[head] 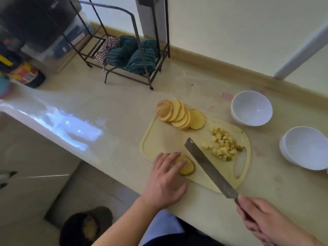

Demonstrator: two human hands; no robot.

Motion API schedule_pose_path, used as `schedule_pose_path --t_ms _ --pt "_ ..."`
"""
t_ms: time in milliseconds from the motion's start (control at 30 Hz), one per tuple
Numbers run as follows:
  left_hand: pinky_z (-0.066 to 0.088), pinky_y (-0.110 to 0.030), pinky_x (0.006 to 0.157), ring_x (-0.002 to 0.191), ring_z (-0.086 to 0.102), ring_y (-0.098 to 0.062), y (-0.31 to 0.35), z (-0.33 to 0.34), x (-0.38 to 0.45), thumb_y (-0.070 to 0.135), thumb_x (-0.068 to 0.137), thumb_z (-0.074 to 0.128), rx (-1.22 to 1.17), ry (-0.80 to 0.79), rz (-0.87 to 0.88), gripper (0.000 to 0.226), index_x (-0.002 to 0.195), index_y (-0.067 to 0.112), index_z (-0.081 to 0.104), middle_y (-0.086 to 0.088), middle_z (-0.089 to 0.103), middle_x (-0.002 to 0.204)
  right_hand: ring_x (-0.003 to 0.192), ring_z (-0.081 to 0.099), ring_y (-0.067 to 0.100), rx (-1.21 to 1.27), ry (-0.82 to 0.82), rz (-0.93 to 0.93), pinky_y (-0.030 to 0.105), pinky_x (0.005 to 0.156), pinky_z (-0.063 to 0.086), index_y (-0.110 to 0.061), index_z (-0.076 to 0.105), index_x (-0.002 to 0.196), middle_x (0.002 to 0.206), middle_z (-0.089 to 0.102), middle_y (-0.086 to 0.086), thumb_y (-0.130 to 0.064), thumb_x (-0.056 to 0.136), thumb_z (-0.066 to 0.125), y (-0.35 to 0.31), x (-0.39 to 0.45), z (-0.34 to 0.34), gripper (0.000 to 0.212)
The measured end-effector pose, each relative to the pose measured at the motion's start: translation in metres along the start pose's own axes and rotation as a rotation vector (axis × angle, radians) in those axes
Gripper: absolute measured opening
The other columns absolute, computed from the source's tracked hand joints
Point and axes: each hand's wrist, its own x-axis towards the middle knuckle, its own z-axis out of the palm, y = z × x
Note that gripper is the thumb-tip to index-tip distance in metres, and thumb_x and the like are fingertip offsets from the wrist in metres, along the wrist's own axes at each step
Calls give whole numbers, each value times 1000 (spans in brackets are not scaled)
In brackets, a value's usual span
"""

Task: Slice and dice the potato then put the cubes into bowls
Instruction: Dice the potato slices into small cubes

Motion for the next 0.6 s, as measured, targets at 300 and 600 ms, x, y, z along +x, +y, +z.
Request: schedule_pose_path --t_ms 300,600 --pt "53 -41 95 113 61 -33 26 30 7 22 91 79 3 159 -75 26 106 1 73 -16 65 120 50 34 17 -194 24 -97 25 47 29 -20 47 58 56 37 4 -97 43 55 18 21 -22 79" --pt "53 -47 90 112 63 -36 27 35 6 12 90 78 101 135 22 17 104 2 77 -17 70 115 47 40 6 -389 99 -210 24 51 34 -14 45 66 49 40 0 -102 49 34 28 22 -22 90"
